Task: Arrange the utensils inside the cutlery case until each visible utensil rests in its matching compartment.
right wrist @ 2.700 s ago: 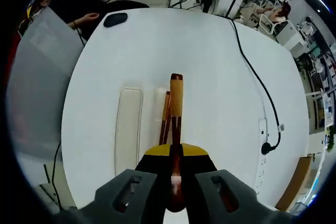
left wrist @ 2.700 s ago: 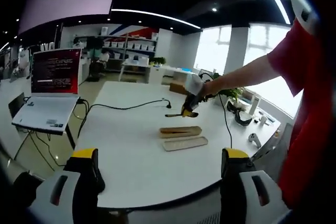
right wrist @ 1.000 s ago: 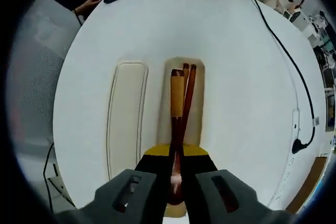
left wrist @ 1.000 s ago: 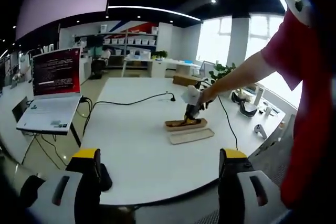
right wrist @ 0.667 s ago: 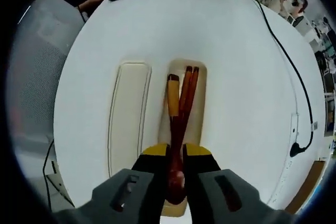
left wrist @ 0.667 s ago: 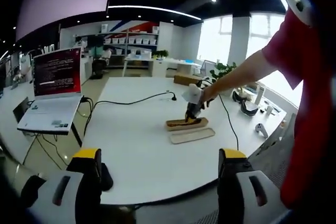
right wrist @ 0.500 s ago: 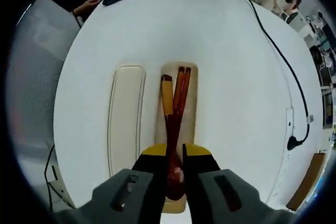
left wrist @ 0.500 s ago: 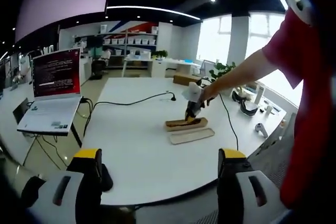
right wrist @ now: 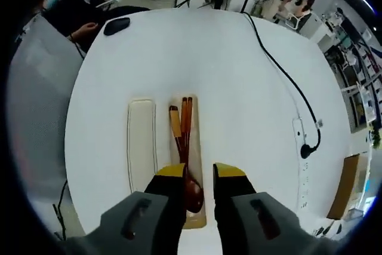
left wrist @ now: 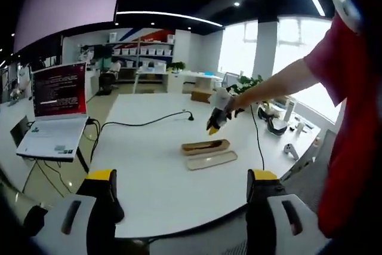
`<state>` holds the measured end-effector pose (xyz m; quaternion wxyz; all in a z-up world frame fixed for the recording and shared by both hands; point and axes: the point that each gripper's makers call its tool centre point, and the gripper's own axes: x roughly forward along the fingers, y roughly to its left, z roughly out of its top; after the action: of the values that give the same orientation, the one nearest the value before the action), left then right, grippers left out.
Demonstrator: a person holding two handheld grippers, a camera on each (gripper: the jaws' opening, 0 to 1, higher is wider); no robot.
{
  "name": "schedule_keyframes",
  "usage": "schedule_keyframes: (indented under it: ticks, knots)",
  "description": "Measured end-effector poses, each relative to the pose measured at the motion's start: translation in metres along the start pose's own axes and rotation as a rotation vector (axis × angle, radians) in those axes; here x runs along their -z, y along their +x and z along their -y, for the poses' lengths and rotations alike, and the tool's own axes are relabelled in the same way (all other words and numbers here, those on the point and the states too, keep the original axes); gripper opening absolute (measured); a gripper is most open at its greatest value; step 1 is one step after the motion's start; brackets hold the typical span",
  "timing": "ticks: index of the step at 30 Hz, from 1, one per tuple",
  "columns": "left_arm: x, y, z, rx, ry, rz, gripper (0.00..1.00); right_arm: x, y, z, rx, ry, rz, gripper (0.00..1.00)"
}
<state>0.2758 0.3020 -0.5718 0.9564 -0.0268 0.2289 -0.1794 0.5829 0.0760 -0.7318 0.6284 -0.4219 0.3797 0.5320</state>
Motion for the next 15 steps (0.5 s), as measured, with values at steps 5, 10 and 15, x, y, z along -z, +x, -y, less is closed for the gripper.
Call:
schedule_keyframes:
  ticks: [5, 10, 15]
  knots:
    - [0.004, 0.002, 0.015, 0.039, 0.016, -0.019, 0.86, -0.007, -0.017, -0.010, 0.049, 0.120, 0.081, 0.20]
    - [0.000, 0.004, 0.022, 0.059, 0.059, -0.015, 0.87, 0.000, -0.030, -0.029, 0.110, 0.170, 0.122, 0.32]
    - [-0.008, 0.005, 0.022, 0.063, 0.089, 0.006, 0.86, -0.001, -0.053, -0.035, 0.191, 0.186, 0.176, 0.36]
